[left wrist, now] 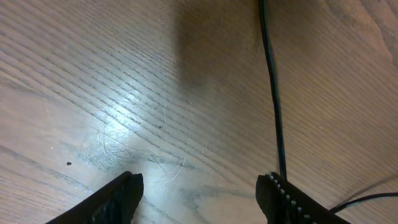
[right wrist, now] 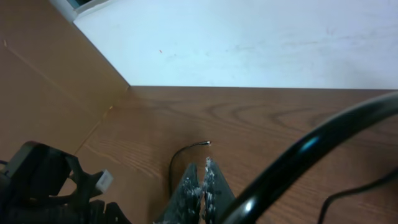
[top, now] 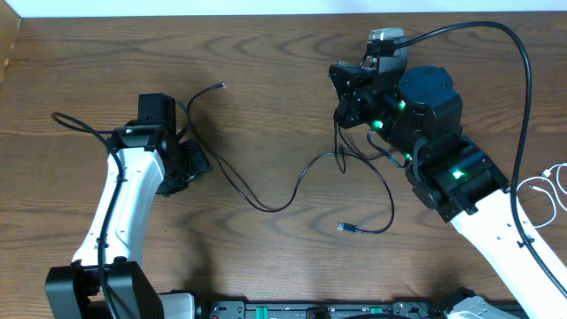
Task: Untangle cables
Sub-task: 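Carry the black cable with the right gripper to the far right edge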
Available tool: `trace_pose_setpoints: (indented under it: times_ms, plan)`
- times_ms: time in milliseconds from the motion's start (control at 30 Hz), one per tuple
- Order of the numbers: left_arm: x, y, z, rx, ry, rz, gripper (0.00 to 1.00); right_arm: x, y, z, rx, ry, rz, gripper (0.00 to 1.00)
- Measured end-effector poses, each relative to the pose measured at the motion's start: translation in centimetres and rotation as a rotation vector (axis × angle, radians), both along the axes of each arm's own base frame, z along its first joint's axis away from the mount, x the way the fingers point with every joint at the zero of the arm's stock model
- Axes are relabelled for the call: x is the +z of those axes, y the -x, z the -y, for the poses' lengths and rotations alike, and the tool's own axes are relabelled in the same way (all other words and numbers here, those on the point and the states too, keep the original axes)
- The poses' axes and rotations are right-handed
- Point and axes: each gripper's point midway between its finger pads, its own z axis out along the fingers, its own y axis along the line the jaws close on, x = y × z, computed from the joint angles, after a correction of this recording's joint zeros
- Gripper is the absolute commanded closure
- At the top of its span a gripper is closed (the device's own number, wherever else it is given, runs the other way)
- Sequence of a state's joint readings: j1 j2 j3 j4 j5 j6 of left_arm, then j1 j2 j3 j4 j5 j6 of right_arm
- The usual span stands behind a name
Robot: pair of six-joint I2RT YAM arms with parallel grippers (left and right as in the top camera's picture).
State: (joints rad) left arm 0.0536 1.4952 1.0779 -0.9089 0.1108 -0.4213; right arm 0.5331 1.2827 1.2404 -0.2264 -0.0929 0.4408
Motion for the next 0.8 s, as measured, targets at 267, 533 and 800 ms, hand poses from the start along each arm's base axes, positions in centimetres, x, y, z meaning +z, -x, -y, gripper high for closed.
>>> trace_pose_setpoints:
  times_ms: [267,533,800]
  plan:
    - [0.0,0.0,0.0,0.000,0.000,0.000,0.36,0.0,0.0,0.0,0.000,0.000,-0.001,0.99]
    - [0.0,0.0,0.0,0.000,0.000,0.000,0.36,-0.8,0.6,-0.4,0.034,0.009,-0.037,0.99]
    - [0.0,0.0,0.0,0.000,0.000,-0.001,0.36,-8.4,6.9,2.1,0.052,0.180,-0.523,0.99]
